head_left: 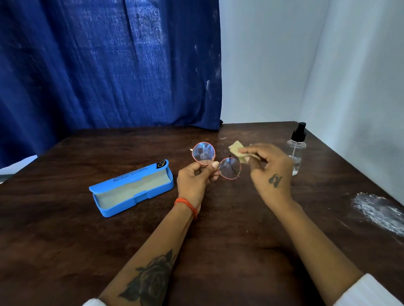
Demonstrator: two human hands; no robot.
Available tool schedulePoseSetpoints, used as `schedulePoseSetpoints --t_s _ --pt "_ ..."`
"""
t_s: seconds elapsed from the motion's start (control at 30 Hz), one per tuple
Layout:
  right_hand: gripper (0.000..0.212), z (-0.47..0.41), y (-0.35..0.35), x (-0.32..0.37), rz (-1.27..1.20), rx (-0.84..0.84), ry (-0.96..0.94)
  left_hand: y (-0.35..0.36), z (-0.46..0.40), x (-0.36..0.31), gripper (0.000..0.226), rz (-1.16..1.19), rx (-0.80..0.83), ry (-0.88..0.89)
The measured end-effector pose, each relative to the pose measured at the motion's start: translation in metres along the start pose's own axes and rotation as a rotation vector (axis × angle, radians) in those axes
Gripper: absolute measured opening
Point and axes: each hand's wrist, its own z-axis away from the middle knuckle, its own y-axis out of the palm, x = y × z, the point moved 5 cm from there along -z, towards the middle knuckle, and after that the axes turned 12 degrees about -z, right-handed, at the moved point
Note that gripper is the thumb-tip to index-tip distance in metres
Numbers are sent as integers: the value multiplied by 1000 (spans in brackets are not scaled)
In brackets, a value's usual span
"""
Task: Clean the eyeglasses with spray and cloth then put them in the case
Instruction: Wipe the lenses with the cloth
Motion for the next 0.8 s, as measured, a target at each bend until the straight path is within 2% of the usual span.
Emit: schedulePoseSetpoints --t_s 0.07,0.17,0.33,0.43,0.63,0.8 --pt "31 -4 7 12 -48 -6 -38 2 0 1 2 -12 5 13" --pt "27 -11 31 28 -30 115 -140 4 1 0 4 -25 37 37" --pt "26 1 61 33 152 336 -257 4 4 -3 18 -91 42 69" --pt "28 6 62 30 145 393 -278 3 3 -3 18 -95 24 50" --pt "33 3 52 21 62 382 -220 6 4 -3 15 -154 16 72" --pt "28 -4 44 14 34 245 -165 9 3 -1 14 -110 78 34"
